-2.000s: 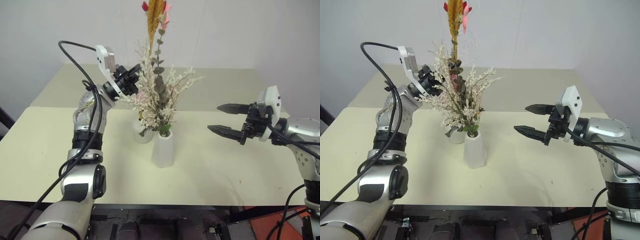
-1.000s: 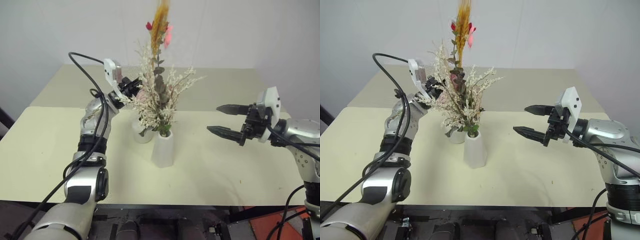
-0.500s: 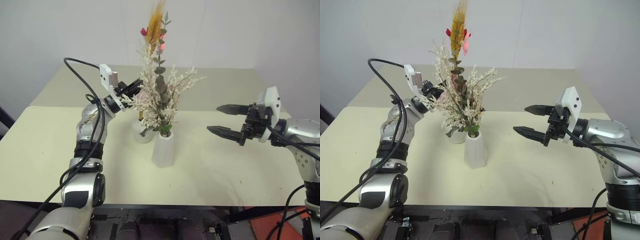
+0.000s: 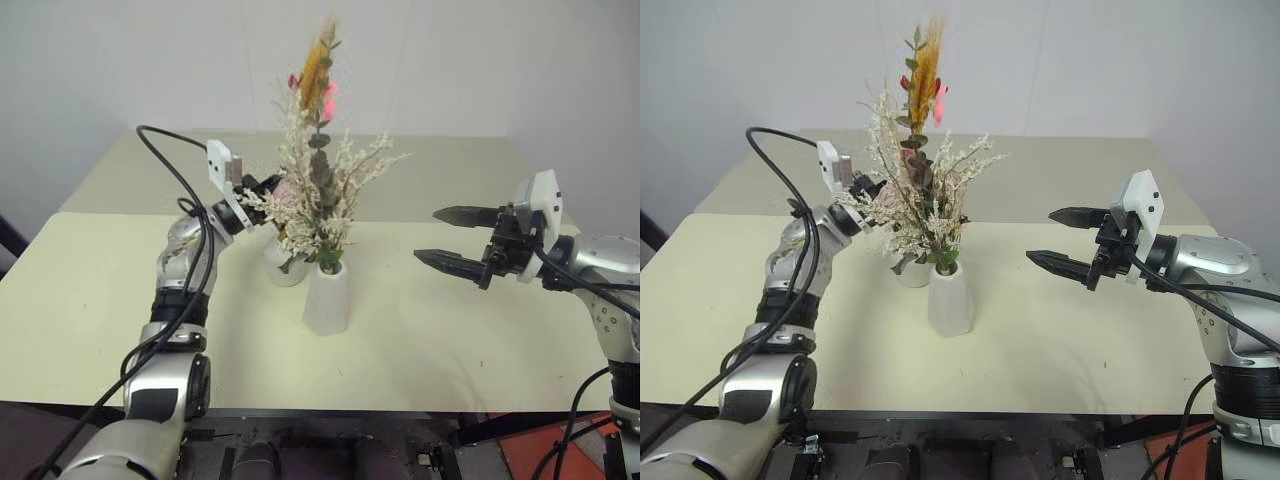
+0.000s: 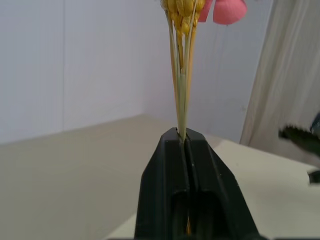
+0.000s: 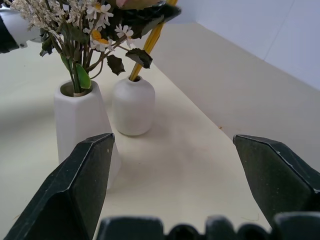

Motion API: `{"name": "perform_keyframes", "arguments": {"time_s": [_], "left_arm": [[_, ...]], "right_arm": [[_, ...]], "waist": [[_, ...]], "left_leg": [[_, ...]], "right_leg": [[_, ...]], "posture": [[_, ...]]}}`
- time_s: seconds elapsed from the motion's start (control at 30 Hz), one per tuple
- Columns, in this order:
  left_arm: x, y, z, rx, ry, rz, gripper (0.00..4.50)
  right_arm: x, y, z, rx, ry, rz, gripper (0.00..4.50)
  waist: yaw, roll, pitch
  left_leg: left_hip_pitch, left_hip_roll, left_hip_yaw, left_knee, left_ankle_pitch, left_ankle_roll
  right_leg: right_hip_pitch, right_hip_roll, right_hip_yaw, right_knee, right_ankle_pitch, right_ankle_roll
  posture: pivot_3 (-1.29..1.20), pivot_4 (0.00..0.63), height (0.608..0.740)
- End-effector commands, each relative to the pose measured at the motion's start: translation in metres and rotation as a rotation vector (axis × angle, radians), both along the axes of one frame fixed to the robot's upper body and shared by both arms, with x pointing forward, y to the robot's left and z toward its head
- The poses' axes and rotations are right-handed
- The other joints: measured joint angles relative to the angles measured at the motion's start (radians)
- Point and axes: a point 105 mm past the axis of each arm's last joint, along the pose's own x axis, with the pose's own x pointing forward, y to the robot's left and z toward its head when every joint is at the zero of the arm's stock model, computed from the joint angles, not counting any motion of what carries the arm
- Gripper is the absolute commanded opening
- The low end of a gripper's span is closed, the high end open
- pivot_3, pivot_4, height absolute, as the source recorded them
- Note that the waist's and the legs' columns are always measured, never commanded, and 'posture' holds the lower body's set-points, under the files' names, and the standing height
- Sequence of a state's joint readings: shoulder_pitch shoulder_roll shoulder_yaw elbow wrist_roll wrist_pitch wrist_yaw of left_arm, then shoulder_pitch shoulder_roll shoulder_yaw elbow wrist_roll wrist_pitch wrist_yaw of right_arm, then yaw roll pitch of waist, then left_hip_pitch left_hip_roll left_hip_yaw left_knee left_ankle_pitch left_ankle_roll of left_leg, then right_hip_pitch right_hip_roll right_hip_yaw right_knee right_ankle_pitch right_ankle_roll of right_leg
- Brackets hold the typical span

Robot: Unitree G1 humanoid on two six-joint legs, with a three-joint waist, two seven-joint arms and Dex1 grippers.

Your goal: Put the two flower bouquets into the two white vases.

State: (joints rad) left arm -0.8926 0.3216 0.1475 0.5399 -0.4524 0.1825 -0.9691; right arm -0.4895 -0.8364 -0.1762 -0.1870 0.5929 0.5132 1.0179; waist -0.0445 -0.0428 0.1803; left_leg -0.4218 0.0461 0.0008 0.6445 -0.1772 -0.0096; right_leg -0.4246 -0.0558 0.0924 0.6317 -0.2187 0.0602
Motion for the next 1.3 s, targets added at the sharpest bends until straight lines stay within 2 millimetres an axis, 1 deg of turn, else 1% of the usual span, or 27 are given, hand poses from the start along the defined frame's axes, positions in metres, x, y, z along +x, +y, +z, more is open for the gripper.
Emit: {"name": "perform_keyframes", "arguments": {"time_s": [0.03,0.07,0.2,0.33,0.37,0.43,0.5,0.57,0.67,0.73,0.83,1.07,1.2,1.3], "left_arm": [[-0.008,0.009,0.009,0.050,-0.029,-0.002,1.30],[-0.010,0.012,0.008,0.054,-0.025,-0.001,1.56],[-0.021,0.027,0.009,0.070,-0.014,0.015,2.91],[-0.042,0.051,0.003,0.108,0.020,0.046,4.09],[-0.050,0.062,0.000,0.132,0.033,0.062,4.43],[-0.063,0.079,-0.004,0.178,0.047,0.092,4.48],[-0.072,0.095,-0.003,0.212,0.043,0.145,4.48],[-0.086,0.108,0.000,0.254,0.052,0.138,4.48],[-0.107,0.123,0.002,0.318,0.067,0.110,4.48],[-0.120,0.130,0.002,0.358,0.087,0.084,4.48],[-0.139,0.131,0.000,0.418,0.106,0.022,4.48],[-0.164,0.121,0.007,0.425,0.117,-0.045,4.48],[-0.165,0.116,0.006,0.426,0.127,-0.064,4.48],[-0.159,0.113,0.006,0.418,0.123,-0.066,4.48]], "right_arm": [[-0.004,-0.003,0.011,-0.008,-0.047,-0.016,4.50],[-0.004,-0.003,0.011,-0.008,-0.046,-0.016,4.50],[-0.004,-0.002,0.010,-0.009,-0.044,-0.014,4.50],[-0.003,-0.003,0.009,-0.007,-0.038,-0.012,4.50],[-0.004,-0.003,0.007,-0.007,-0.031,-0.011,4.50],[-0.004,-0.003,0.004,-0.008,-0.017,-0.006,4.50],[-0.004,-0.004,0.001,-0.005,-0.007,-0.005,4.50],[-0.003,-0.005,0.000,0.002,-0.002,-0.008,4.50],[-0.003,-0.005,-0.001,0.019,0.005,-0.015,4.50],[-0.005,-0.006,-0.002,0.029,0.011,-0.018,4.50],[-0.007,-0.010,-0.002,0.027,0.023,-0.021,4.50],[-0.014,-0.020,-0.003,-0.001,0.046,-0.030,4.50],[-0.020,-0.025,-0.003,-0.027,0.047,-0.041,4.50],[-0.029,-0.026,-0.004,-0.047,0.042,-0.050,4.50]], "waist": [[-0.001,0.000,0.000],[-0.001,0.000,0.000],[0.002,0.000,0.000],[-0.005,0.000,0.000],[-0.005,0.000,0.000],[-0.006,0.000,0.000],[-0.004,0.000,0.000],[-0.001,0.000,0.000],[0.002,0.000,0.000],[0.002,0.000,0.000],[0.002,0.000,0.000],[0.003,0.000,0.000],[0.003,0.000,0.000],[0.005,0.000,0.000]], "left_leg": [[0.000,0.000,0.000,0.000,0.000,0.000],[0.000,0.000,0.000,0.000,0.000,0.000],[0.000,0.000,0.000,0.000,0.000,0.000],[0.000,0.001,0.000,0.000,0.000,0.000],[0.000,0.001,0.000,-0.001,0.000,0.000],[0.000,0.002,0.000,-0.001,0.000,0.000],[0.001,0.002,0.000,-0.001,0.000,0.000],[0.001,0.002,0.000,-0.001,0.000,0.000],[0.001,0.002,0.001,-0.001,0.000,0.000],[0.001,0.002,0.001,-0.001,0.000,0.000],[0.000,0.003,0.001,-0.001,0.000,0.000],[0.001,0.003,0.002,-0.001,0.000,0.000],[0.001,0.003,0.002,-0.001,0.000,0.000],[0.001,0.003,0.002,-0.001,0.000,0.000]], "right_leg": [[0.000,0.000,0.000,0.000,0.000,0.000],[0.000,0.000,0.000,0.000,0.000,0.000],[0.000,0.000,0.000,0.000,0.000,0.000],[0.000,0.000,0.000,0.000,0.001,-0.002],[0.000,0.000,0.000,0.000,0.001,-0.002],[0.000,0.000,0.000,0.000,0.001,-0.002],[0.000,0.001,0.000,0.000,0.001,-0.002],[-0.001,0.000,-0.001,0.000,0.000,-0.001],[0.000,0.000,-0.002,-0.001,0.000,-0.002],[0.000,0.000,-0.002,-0.001,-0.001,-0.004],[-0.001,-0.001,-0.002,-0.002,-0.003,-0.007],[-0.001,-0.001,-0.002,-0.001,-0.004,-0.009],[-0.001,-0.001,-0.002,-0.001,-0.005,-0.010],[-0.001,-0.001,-0.002,-0.001,-0.005,-0.009]], "posture": [[0.00,0.150,0.740],[0.00,0.150,0.740],[0.00,0.150,0.740],[0.00,0.150,0.740],[0.00,0.150,0.740],[0.00,0.150,0.740],[0.00,0.150,0.740],[0.00,0.150,0.740],[0.00,0.150,0.740],[0.00,0.150,0.740],[0.00,0.150,0.740],[0.00,0.150,0.740],[0.00,0.150,0.740],[0.00,0.150,0.740]]}}
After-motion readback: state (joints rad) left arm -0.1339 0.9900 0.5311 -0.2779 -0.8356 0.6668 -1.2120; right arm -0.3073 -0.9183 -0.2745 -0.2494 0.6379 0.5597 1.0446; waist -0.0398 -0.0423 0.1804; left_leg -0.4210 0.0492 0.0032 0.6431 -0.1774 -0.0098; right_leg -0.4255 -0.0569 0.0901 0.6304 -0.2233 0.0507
